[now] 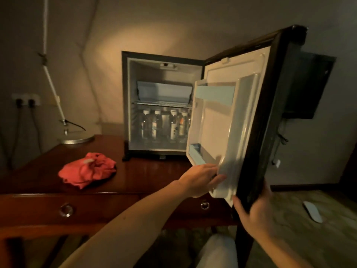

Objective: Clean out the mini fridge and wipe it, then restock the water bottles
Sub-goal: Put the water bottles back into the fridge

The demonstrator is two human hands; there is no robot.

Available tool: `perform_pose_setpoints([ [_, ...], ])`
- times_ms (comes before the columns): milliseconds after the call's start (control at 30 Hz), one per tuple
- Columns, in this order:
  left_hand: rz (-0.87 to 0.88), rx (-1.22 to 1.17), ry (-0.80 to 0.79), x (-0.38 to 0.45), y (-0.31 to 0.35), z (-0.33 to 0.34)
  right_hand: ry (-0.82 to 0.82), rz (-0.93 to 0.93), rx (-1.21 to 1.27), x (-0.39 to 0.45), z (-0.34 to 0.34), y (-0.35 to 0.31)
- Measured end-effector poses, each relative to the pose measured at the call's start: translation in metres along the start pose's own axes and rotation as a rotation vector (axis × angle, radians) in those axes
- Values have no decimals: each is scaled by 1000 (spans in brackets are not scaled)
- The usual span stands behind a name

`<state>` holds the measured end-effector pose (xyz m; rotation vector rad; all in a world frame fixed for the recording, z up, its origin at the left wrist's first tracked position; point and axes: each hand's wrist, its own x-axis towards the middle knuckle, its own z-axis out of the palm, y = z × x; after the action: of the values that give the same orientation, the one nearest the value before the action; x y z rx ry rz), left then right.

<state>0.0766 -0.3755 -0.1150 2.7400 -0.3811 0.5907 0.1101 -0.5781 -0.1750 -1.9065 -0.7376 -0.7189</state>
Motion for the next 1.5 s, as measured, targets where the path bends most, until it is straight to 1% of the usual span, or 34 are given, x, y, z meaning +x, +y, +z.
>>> perform_pose_setpoints([
  [100,-64,-15,20,-30,-30,-16,-53,-60,44,-11,33,-26],
  [200,-145,-53,76,-58,-56,-31,-105,-229,-14,-13,65,-44],
  [233,-175,-73,101,-67,-63,-35,-135,-253,-30,-14,77,-48],
  [333,-284,-112,168,-89,-86,-47,-205,-227,-40,-17,111,-63],
  [433,-373,-82,228,-107,-107,-57,-185,-196,-34,-18,145,-83],
  [533,-407,-25,252,-127,-122,-65,-157,-193,-26,-17,174,-105],
  [700,-515,70,281,-155,-151,-66,-184,-225,-91,-9,211,-121],
  [800,-551,109,356,-167,-161,-72,-216,-219,-136,-3,231,-130],
  [933,-576,147,409,-177,-169,-81,-249,-224,-249,8,254,-139],
  [1067,-525,184,415,-176,-170,-89,-256,-197,-340,22,274,-152],
  [1200,-515,202,419,-163,-173,-94,-278,-185,-360,34,291,-162],
  [1333,-514,284,503,-149,-184,-99,-321,-146,-376,47,305,-171],
  [1400,-511,311,529,-142,-189,-99,-382,-135,-377,54,312,-174],
  [1500,-561,348,534,-135,-204,-99,-417,-139,-354,63,323,-171],
])
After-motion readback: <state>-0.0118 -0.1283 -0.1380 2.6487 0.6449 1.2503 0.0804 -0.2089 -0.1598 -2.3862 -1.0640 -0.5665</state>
